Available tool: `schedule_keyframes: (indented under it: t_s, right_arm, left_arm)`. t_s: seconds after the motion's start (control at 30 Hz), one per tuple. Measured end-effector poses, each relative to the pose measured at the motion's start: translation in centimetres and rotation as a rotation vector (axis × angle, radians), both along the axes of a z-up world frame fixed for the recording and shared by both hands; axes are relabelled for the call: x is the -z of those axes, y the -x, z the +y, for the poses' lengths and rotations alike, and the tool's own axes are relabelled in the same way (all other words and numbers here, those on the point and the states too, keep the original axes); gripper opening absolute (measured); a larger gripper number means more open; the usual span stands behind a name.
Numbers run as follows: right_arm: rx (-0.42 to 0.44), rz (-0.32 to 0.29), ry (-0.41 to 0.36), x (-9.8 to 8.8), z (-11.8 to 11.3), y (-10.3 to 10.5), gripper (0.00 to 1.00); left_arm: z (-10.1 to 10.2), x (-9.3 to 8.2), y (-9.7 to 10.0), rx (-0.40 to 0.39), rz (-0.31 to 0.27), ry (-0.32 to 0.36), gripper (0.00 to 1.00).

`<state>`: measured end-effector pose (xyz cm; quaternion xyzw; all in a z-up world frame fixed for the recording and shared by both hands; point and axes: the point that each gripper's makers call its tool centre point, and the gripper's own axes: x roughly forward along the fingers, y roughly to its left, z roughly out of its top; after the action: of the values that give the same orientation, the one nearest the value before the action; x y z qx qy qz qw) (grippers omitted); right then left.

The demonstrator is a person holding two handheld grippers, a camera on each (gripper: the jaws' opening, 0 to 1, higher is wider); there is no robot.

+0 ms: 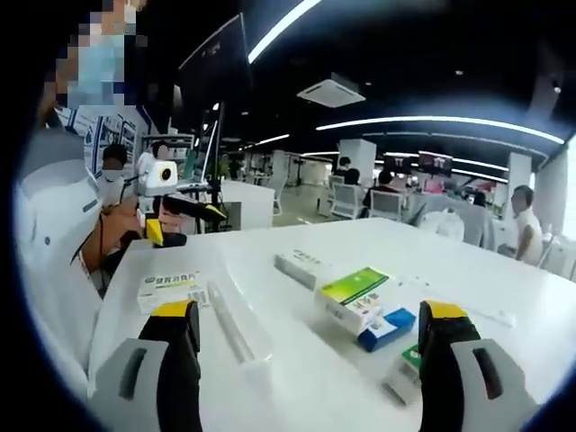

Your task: Arrange the small medicine boxes into an aligned row inside the storage area until every box is upright, visible, and separated from the surrounding clutter.

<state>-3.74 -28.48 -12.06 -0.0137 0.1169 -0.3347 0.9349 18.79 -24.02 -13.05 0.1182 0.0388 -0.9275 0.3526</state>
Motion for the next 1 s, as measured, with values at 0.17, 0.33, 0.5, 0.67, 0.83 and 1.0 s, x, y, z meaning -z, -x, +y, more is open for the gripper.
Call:
schedule_keyframes:
  t_s: [0.17, 0.33, 0.5, 0.67, 0.83, 1.0]
  right_arm:
    - [0.034, 0.019, -0.007, 0.5, -0.5, 0.6, 1.0]
    - [0.042, 0.005, -0.012, 0.4, -0.7, 0.9, 1.0]
    - [0.054, 0.005, -0.018, 0.6, -0.9, 1.1, 1.0]
    - [0.063, -0.001, -0.017, 0.4, -1.0, 1.3, 1.0]
    - [0.064, 0.003, -0.017, 0.5, -1.0, 1.3, 1.0]
    - [0.075, 0.012, -0.024, 0.7, -1.1, 1.5, 1.0]
  left_arm:
    - [-0.8, 0.3, -0.4, -0.008, 0.003, -0.009, 0.97]
    - [-1.2, 0.4, -0.2, -0.007, 0.016, -0.013, 0.97]
    - [-1.8, 0.2, -0.4, -0.011, 0.016, -0.018, 0.96]
    - [-2.5, 0.2, -0.7, -0.034, -0.001, -0.011, 0.95]
    - [-2.4, 0.4, -0.5, -0.03, 0.004, -0.013, 0.95]
    - [-2.7, 0.3, -0.5, -0.03, 0.008, -0.015, 0.95]
